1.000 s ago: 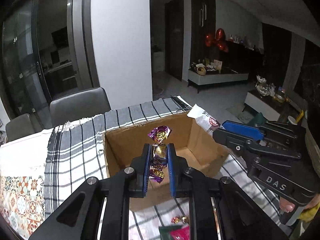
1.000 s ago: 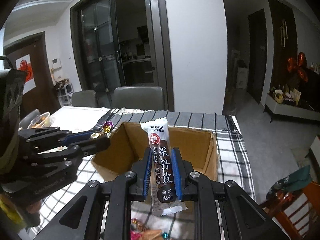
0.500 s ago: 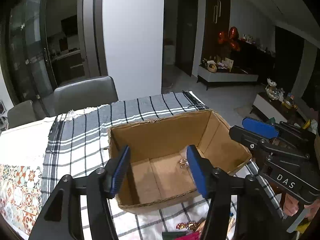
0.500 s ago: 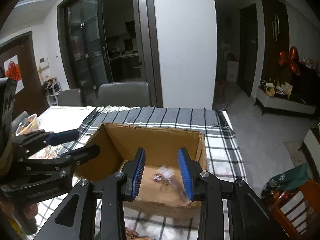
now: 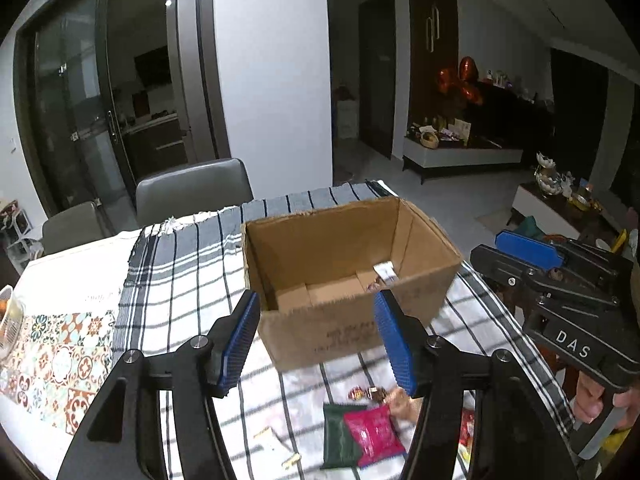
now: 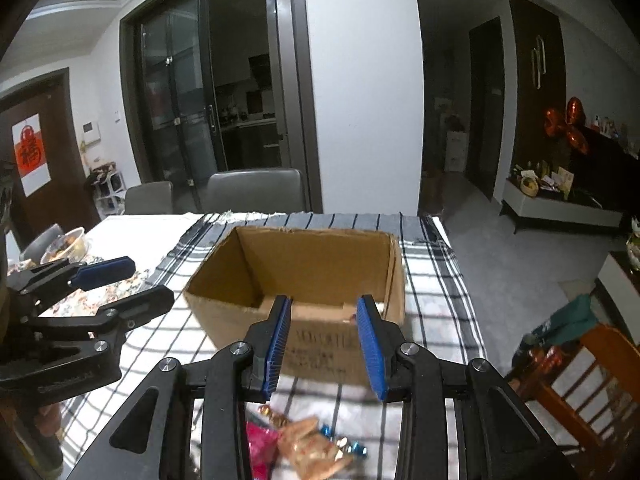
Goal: Organize snacks
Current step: 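Grasp the pink packet with the left gripper while the right grasps the red packet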
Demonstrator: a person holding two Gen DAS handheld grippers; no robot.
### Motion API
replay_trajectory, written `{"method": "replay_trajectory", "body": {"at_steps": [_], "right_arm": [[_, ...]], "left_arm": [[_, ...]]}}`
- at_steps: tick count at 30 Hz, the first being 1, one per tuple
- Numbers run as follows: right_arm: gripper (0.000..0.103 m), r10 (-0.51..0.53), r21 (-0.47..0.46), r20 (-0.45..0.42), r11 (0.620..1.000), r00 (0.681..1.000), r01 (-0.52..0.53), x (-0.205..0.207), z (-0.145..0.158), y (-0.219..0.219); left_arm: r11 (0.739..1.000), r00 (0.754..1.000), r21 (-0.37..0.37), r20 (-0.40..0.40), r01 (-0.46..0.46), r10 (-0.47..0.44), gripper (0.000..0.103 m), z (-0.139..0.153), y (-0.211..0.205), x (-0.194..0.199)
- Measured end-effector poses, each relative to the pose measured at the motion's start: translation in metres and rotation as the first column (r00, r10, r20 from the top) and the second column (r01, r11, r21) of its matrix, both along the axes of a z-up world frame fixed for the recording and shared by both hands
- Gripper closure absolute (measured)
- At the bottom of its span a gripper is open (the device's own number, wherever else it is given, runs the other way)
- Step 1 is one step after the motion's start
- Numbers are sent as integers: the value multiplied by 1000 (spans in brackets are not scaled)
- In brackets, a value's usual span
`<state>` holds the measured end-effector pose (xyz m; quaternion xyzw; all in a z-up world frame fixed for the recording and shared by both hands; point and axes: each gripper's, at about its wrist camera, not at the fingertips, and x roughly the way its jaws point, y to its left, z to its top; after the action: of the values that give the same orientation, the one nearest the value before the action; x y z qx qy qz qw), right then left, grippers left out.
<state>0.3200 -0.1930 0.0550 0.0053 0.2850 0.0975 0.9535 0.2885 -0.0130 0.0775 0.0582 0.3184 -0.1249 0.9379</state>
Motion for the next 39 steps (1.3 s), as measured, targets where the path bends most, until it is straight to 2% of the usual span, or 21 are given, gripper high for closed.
{"method": "replay_trajectory", "body": {"at_steps": [8,14,29,39], "right_arm": [[68,-47,41,7,998,999,47,-43,-4,-7],[68,-76,47,4,996,997,76,-67,-15,-10],[68,-124,101,-142,985,982,138,-94,-77,-19],[68,-162,118,-250,973,954,197,-98,-119,-25]], "left_arm": [[1000,999,8,18,26,-27,44,-6,-5,-41],[999,999,3,-4,42,-42,44,-21,-7,-60],[997,989,-15,-122,78,-80,44,-83,-12,-82],[995,972,-23,-211,99,-102,44,-121,-18,-76]]}}
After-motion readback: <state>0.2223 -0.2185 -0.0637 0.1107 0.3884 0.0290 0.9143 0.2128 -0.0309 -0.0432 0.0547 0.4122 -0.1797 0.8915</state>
